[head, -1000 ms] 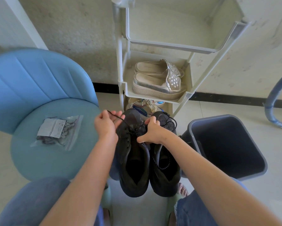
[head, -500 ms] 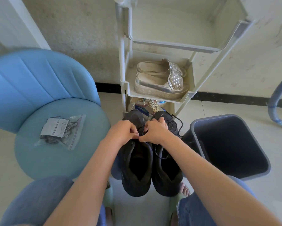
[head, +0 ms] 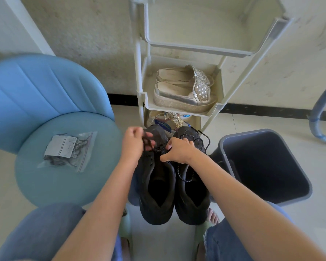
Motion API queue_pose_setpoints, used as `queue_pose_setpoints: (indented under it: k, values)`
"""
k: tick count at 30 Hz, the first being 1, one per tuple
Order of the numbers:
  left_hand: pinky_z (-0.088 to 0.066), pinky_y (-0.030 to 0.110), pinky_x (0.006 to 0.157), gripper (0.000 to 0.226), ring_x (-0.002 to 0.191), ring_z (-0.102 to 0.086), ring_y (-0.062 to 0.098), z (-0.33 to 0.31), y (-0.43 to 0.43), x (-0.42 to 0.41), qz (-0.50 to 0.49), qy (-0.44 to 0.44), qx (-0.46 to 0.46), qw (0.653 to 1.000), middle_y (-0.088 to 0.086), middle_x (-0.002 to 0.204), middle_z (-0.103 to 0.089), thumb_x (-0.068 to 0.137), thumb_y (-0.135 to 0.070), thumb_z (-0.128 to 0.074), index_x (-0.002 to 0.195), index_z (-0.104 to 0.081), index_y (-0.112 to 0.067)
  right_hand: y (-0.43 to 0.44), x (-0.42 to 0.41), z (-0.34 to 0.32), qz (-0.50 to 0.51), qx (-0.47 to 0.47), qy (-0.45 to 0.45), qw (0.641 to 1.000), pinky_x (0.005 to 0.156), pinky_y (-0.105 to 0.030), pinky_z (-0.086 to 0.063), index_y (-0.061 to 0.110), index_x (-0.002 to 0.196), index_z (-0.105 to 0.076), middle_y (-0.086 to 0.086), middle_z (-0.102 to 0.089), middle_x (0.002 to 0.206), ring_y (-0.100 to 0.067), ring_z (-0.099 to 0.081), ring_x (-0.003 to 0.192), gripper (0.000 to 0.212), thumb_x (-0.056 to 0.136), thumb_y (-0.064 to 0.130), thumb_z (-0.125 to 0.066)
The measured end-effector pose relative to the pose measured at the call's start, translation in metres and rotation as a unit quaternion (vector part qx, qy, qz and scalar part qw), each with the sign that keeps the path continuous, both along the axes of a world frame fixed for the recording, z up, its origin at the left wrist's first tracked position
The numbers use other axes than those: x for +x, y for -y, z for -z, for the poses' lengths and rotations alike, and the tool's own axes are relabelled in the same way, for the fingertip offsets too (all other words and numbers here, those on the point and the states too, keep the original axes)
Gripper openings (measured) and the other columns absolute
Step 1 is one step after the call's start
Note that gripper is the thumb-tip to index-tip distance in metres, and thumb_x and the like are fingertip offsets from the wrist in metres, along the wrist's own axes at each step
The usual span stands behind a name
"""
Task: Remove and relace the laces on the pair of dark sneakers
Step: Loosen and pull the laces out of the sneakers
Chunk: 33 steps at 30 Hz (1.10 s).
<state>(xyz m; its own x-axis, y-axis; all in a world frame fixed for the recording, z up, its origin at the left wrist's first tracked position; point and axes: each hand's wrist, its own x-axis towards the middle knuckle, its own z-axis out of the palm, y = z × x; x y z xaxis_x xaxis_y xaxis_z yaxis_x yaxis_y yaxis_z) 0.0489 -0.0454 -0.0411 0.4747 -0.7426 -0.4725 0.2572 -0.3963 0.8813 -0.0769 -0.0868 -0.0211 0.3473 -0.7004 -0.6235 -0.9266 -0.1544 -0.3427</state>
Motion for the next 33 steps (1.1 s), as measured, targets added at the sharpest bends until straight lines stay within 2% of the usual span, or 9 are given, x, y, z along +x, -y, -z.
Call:
queue_pose_setpoints:
  k: [2, 4, 13, 15, 20, 24, 28, 30, 33]
  values:
    - [-0.041, 0.026, 0.052, 0.017, 0.053, -0.052, 0.012, 0.000, 0.002, -0.003, 0.167, 0.157, 0.048, 0.972, 0.001, 0.070, -0.056, 0.100, -0.021, -0.042, 0.099, -0.050, -0.007, 0.001, 0.000, 0.002, -0.001, -0.001, 0.000, 1.000, 0.104, -0.039, -0.023, 0.012, 0.120, -0.054, -0.011, -0.054, 0.127, -0.032, -0.031, 0.130, 0.048, 0.082, 0.039, -0.066]
    - [-0.036, 0.028, 0.060, 0.015, 0.069, -0.051, 0.016, 0.008, -0.003, -0.003, 0.279, 0.314, 0.091, 0.903, -0.003, 0.074, -0.054, 0.093, -0.028, -0.055, 0.091, -0.056, -0.013, 0.001, 0.001, 0.005, -0.005, -0.007, -0.004, 1.000, 0.104, -0.040, -0.022, 0.012, 0.119, -0.055, -0.010, -0.055, 0.125, -0.032, -0.032, 0.129, 0.049, 0.081, 0.040, -0.066]
    - [-0.042, 0.028, 0.070, 0.014, 0.089, -0.060, 0.020, 0.001, -0.003, 0.004, 0.395, 0.450, 0.119, 0.792, -0.001, 0.093, -0.066, 0.088, -0.031, -0.062, 0.083, -0.072, -0.023, -0.002, 0.000, 0.002, -0.017, -0.017, -0.040, 0.999, 0.108, -0.041, -0.022, 0.011, 0.111, -0.058, -0.015, -0.045, 0.119, -0.034, -0.022, 0.131, 0.047, 0.082, 0.048, -0.063]
    - [-0.039, 0.028, 0.070, 0.020, 0.090, -0.058, 0.022, 0.006, -0.006, 0.000, 0.348, 0.467, 0.123, 0.803, 0.000, 0.092, -0.061, 0.091, -0.030, -0.056, 0.079, -0.070, -0.021, -0.003, -0.002, 0.002, -0.013, -0.016, -0.041, 0.999, 0.108, -0.042, -0.022, 0.009, 0.104, -0.060, -0.014, -0.047, 0.112, -0.034, -0.023, 0.130, 0.045, 0.082, 0.049, -0.062]
    - [-0.035, 0.027, 0.060, 0.024, 0.070, -0.049, 0.018, 0.004, -0.005, 0.010, 0.046, 0.213, 0.056, 0.974, 0.002, 0.073, -0.055, 0.098, -0.023, -0.047, 0.082, -0.062, -0.013, -0.002, -0.007, 0.008, -0.006, -0.011, -0.025, 1.000, 0.112, -0.046, -0.017, 0.011, 0.098, -0.062, -0.009, -0.052, 0.109, -0.034, -0.030, 0.127, 0.042, 0.083, 0.050, -0.063]
    - [-0.026, 0.017, 0.048, 0.033, 0.054, -0.034, 0.008, -0.008, 0.002, 0.028, -0.166, -0.034, 0.040, 0.985, -0.002, 0.065, -0.041, 0.102, -0.025, -0.038, 0.072, -0.049, -0.019, 0.000, -0.007, 0.012, -0.023, -0.019, -0.038, 0.999, 0.110, -0.046, -0.017, 0.013, 0.086, -0.057, -0.005, -0.051, 0.097, -0.033, -0.035, 0.125, 0.036, 0.082, 0.048, -0.063]
    - [-0.039, 0.014, 0.048, 0.030, 0.055, -0.042, 0.009, -0.015, 0.004, 0.026, 0.036, 0.106, 0.073, 0.991, -0.002, 0.067, -0.051, 0.099, -0.016, -0.042, 0.071, -0.053, -0.015, 0.002, -0.005, 0.011, -0.016, 0.000, -0.034, 0.999, 0.113, -0.047, -0.015, 0.011, 0.086, -0.057, -0.007, -0.053, 0.102, -0.034, -0.033, 0.128, 0.037, 0.083, 0.048, -0.061]
    - [-0.049, 0.023, 0.065, 0.028, 0.058, -0.051, 0.016, -0.007, -0.001, 0.016, 0.101, 0.158, 0.104, 0.977, 0.002, 0.070, -0.060, 0.096, -0.013, -0.047, 0.069, -0.054, -0.016, 0.002, -0.003, 0.011, -0.028, -0.018, -0.045, 0.998, 0.112, -0.046, -0.016, 0.011, 0.091, -0.058, -0.009, -0.057, 0.111, -0.034, -0.033, 0.129, 0.041, 0.083, 0.051, -0.062]
    - [-0.045, 0.038, 0.092, 0.014, 0.101, -0.060, 0.031, 0.011, -0.010, 0.006, 0.180, 0.294, 0.186, 0.920, 0.013, 0.107, -0.065, 0.092, -0.013, -0.054, 0.105, -0.060, -0.011, 0.006, -0.004, 0.010, 0.026, -0.119, -0.009, 0.993, 0.109, -0.043, -0.022, 0.010, 0.117, -0.052, -0.008, -0.052, 0.125, -0.032, -0.036, 0.128, 0.061, 0.078, 0.053, -0.069]
